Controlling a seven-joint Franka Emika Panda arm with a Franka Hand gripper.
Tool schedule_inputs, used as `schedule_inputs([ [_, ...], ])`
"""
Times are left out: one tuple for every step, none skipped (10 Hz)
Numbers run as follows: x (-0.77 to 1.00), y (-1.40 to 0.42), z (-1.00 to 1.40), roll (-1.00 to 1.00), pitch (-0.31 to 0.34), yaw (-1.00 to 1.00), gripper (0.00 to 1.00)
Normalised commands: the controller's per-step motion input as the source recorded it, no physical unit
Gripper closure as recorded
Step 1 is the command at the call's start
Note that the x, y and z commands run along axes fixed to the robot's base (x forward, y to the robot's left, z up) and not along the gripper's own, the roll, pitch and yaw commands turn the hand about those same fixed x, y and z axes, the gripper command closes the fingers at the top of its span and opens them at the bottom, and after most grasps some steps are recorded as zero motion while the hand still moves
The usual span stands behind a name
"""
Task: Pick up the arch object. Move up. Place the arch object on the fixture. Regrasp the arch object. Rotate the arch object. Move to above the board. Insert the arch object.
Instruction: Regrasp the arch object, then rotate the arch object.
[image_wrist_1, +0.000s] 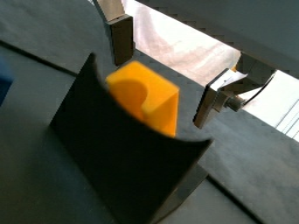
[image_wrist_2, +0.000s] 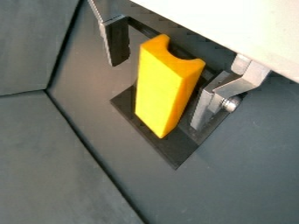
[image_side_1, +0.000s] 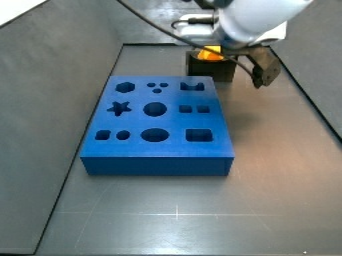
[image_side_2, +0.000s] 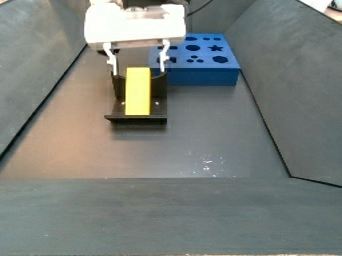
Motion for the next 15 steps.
schedule_inputs([
  [0.07, 0.01, -0.52, 0.07, -0.012, -0.01, 0.0],
  [0.07, 0.01, -0.39, 0.07, -0.015, 0.01, 0.0],
  [0.06, 0.01, -0.3, 0.07, -0.024, 0.02, 0.0],
  [0.06, 0.01, -0.21, 0.06, -0.03, 0.03, 0.0],
  [0.0, 0.0, 0.0, 0.0, 0.0, 0.0, 1.0],
  [-1.0, 0.13, 0.97, 0.0, 0.0, 0.0, 1.0],
  [-1.0, 0.12, 0.97, -0.04, -0.031, 0.0, 1.0],
  [-1.0, 0.11, 0.97, -0.06, -0.044, 0.01, 1.0],
  [-1.0, 0.1, 0.96, -0.06, -0.052, 0.01, 1.0],
  [-1.0, 0.09, 0.94, -0.07, -0.058, 0.01, 1.0],
  [-1.0, 0.09, 0.92, -0.08, -0.061, 0.01, 1.0],
  [-1.0, 0.08, 0.9, -0.08, -0.061, 0.0, 1.0],
  [-1.0, 0.07, 0.88, -0.09, -0.057, -0.01, 1.0],
  [-1.0, 0.07, 0.86, -0.09, -0.052, -0.02, 1.0],
  [-1.0, 0.06, 0.83, -0.1, -0.046, -0.03, 1.0],
])
